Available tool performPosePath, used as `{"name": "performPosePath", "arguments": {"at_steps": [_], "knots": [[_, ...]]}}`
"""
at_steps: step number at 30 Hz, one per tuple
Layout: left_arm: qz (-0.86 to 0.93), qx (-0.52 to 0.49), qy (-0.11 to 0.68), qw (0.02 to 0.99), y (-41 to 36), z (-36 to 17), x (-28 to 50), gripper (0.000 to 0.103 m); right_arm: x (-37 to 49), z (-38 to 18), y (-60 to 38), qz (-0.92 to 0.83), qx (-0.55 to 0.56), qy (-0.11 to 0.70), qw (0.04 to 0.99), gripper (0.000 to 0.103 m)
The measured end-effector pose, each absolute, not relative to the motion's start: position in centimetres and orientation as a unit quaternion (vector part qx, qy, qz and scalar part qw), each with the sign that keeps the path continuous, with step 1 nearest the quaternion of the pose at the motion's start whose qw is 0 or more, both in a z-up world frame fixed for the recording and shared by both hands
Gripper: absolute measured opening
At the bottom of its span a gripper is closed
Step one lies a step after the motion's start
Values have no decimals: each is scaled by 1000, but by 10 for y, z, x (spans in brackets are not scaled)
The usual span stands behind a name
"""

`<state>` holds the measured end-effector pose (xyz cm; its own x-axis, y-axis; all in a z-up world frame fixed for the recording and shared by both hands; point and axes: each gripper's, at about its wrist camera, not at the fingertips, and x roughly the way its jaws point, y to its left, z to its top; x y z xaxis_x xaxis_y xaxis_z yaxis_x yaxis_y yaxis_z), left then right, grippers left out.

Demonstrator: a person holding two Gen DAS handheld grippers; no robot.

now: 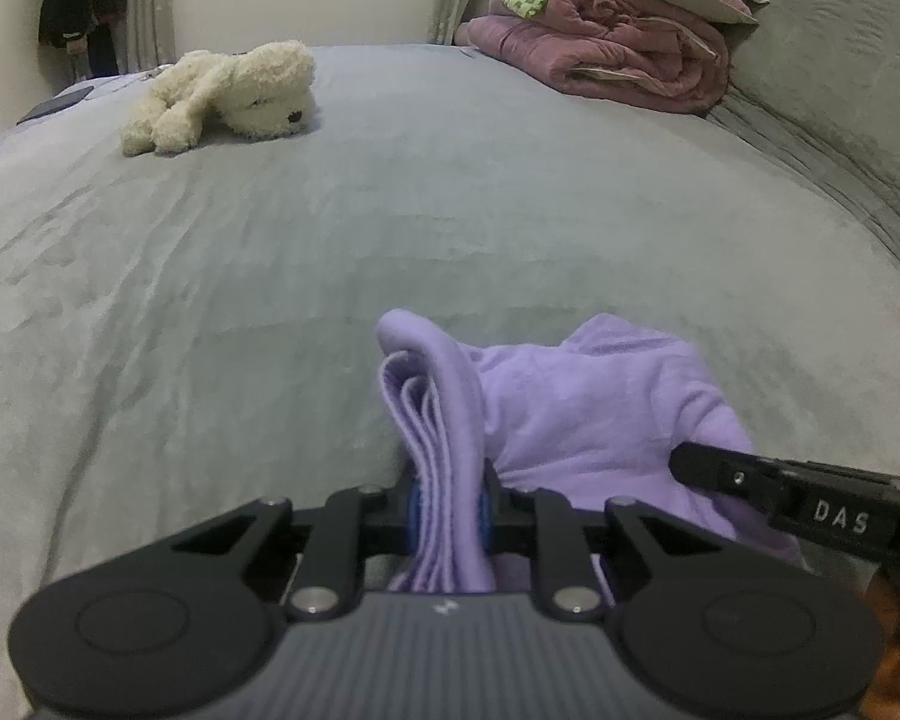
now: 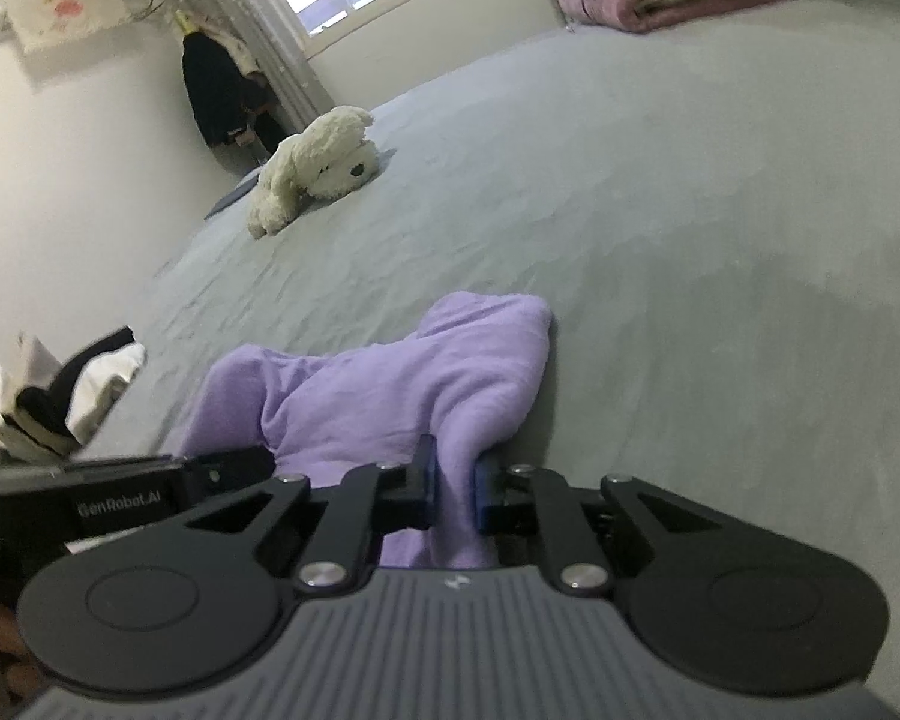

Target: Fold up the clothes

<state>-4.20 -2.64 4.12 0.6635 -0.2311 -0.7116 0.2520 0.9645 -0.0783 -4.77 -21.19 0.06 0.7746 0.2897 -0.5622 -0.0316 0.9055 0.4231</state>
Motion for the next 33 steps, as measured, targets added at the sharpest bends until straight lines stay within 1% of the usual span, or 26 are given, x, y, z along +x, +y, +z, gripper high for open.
{"name": "performPosePath", "arguments": {"at_steps": [8, 18, 27, 33], "knots": [[-144, -15, 377, 915, -31, 57, -44, 16, -50, 16, -208, 68, 135, 298, 943, 12], [-154, -11, 357, 921, -53, 66, -49, 16, -53, 31, -224, 51, 126, 285, 949, 12], [-155, -50, 359, 919, -63, 77, -55, 16, -52, 48, -243, 58, 106, 283, 952, 12], [-174, -73, 367, 911, -99, 79, -52, 16, -53, 62, -277, 53, 98, 279, 954, 12]]}}
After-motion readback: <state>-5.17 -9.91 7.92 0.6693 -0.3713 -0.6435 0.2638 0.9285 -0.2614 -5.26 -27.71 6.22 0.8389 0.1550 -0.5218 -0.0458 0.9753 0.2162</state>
